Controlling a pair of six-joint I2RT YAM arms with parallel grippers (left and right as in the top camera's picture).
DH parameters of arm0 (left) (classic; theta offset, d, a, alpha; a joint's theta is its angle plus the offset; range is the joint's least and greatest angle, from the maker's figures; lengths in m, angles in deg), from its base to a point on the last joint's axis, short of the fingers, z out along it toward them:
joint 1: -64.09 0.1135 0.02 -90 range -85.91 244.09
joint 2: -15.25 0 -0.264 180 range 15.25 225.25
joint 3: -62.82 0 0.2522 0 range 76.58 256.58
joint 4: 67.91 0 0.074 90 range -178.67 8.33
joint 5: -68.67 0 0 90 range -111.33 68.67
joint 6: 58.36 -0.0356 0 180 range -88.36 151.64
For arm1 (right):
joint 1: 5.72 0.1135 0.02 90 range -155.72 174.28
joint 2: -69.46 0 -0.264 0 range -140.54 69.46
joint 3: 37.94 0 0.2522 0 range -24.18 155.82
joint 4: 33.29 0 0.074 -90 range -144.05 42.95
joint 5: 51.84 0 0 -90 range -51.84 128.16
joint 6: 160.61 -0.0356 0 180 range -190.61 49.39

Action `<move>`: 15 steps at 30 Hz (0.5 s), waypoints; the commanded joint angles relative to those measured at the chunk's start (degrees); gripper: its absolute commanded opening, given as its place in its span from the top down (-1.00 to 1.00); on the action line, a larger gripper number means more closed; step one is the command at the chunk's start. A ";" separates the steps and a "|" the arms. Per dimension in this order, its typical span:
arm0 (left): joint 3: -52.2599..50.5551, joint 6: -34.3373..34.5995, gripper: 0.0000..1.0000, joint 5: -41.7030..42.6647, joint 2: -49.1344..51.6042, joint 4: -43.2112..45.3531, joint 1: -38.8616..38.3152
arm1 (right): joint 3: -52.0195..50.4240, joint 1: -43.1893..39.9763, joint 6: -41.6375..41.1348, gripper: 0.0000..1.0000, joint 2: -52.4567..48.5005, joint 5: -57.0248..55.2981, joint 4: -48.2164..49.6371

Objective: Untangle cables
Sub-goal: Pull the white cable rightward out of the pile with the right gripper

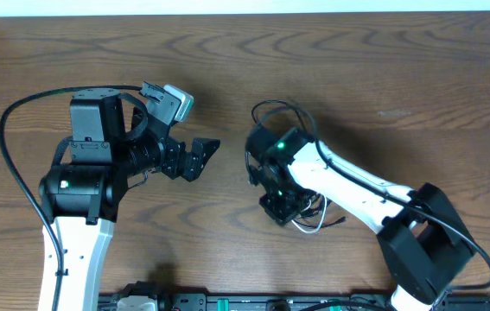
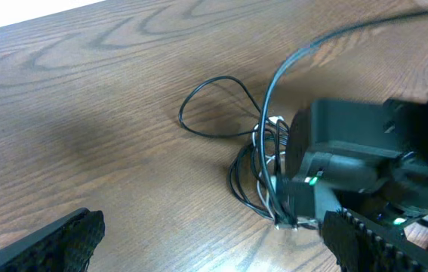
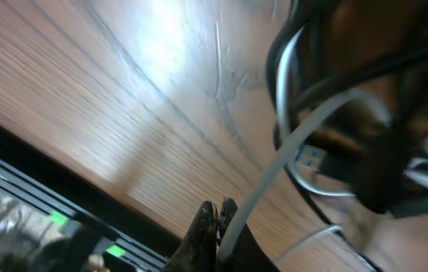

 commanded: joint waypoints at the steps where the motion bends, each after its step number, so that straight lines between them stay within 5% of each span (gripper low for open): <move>1: -0.13 -0.50 -0.96 -0.50 -0.55 0.17 -0.07 | 8.48 0.04 -2.34 0.98 6.45 -0.92 -0.48; 15: -0.13 -0.50 -0.96 -0.48 -0.55 0.15 -0.07 | 32.48 -0.22 -2.36 0.98 26.14 -25.42 0.07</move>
